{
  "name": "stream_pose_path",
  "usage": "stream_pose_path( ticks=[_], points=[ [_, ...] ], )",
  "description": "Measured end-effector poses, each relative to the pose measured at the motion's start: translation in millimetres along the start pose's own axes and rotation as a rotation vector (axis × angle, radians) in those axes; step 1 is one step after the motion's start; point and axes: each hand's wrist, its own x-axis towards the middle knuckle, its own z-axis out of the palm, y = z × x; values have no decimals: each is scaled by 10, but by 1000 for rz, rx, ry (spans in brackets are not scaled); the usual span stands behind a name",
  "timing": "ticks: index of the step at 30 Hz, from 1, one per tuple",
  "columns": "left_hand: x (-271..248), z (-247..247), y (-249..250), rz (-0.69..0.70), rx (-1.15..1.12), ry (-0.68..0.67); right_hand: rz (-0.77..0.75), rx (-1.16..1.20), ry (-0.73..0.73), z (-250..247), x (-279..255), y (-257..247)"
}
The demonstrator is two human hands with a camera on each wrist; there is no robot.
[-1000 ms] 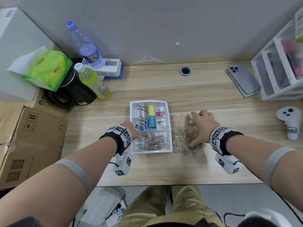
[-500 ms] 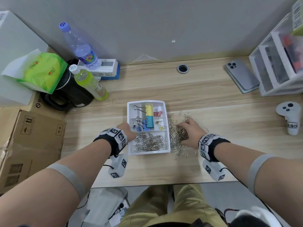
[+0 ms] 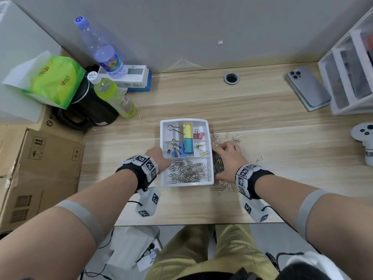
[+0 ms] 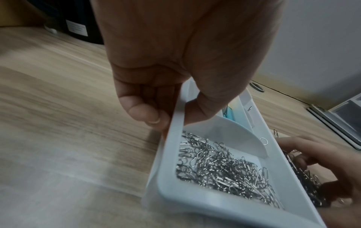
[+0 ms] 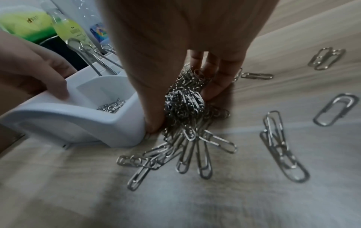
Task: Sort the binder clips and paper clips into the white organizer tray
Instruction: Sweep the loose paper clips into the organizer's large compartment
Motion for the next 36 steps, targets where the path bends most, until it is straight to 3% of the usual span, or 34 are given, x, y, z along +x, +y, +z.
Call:
stream_pose_path(
  ticks=[15,25,36],
  points=[
    [15,19,-2,-21,-63,-4,30,178,66,26,-7,-41],
    [-9,-9,79,-55,-91,-31,17,148,81,-197,-79,81],
    [-24,-11,79,-58,-96,-35,-81,203,35,-386,-129,-273]
  ],
)
